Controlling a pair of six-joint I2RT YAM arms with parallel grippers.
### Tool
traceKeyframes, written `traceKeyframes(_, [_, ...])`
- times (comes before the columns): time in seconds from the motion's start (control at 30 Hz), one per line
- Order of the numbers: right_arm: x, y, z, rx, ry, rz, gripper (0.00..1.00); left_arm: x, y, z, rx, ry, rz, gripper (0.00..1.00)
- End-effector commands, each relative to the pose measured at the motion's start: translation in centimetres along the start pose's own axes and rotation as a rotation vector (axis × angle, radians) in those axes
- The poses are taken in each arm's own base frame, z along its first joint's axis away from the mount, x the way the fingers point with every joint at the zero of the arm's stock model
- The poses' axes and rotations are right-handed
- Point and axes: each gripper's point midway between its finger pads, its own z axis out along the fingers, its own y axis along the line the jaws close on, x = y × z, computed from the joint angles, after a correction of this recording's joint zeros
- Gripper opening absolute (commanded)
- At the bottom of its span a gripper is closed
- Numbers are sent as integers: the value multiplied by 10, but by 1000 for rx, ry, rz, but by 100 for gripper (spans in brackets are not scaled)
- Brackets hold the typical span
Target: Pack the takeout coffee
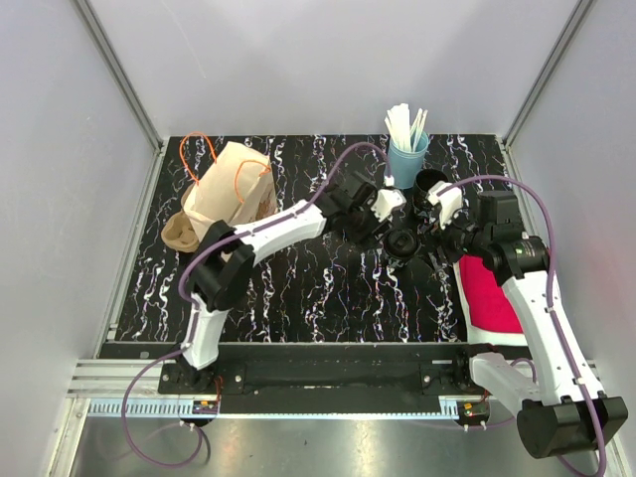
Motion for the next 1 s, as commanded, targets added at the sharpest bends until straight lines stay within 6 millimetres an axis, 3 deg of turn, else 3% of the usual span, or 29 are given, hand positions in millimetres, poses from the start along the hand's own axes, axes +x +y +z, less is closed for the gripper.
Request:
traceKeyframes(0.0, [-15, -9, 2, 30, -42, -11, 75, -43, 17, -73, -67, -140, -3, 68])
traceKeyframes(0.13, [-17, -9, 10, 1, -38, 5, 74, -49, 15, -123, -84, -174, 52, 79])
traceKeyframes(0.3, [-23, -13, 22, -31, -9, 23, 76, -48, 19, -166, -113, -200, 82, 99])
traceKeyframes(0.47, [-28, -17, 36, -28, 40, 12, 93, -58, 26, -216, -148, -275, 81, 99])
traceKeyframes(0.63, [-37, -18, 44, -29, 80, 18, 93, -77, 35, -273, -234, -324, 103, 99])
traceKeyframes(0.67, [-35, -16, 44, -37, 103, 20, 93, -73, 44, -284, -276, -317, 89, 99])
traceKeyframes(0.7, [-34, -13, 47, -38, 125, 1, 100, -74, 49, -296, -309, -329, 78, 99])
traceKeyframes(0.8, [-22, -7, 57, -42, 212, -22, 100, -63, 62, -335, -402, -357, 35, 99])
traceKeyframes(0.87, [-19, -7, 61, -36, 232, -21, 100, -48, 74, -347, -444, -353, -5, 99])
traceKeyframes(0.97, [-15, -10, 68, -24, 261, -11, 91, -25, 83, -364, -489, -348, -49, 99])
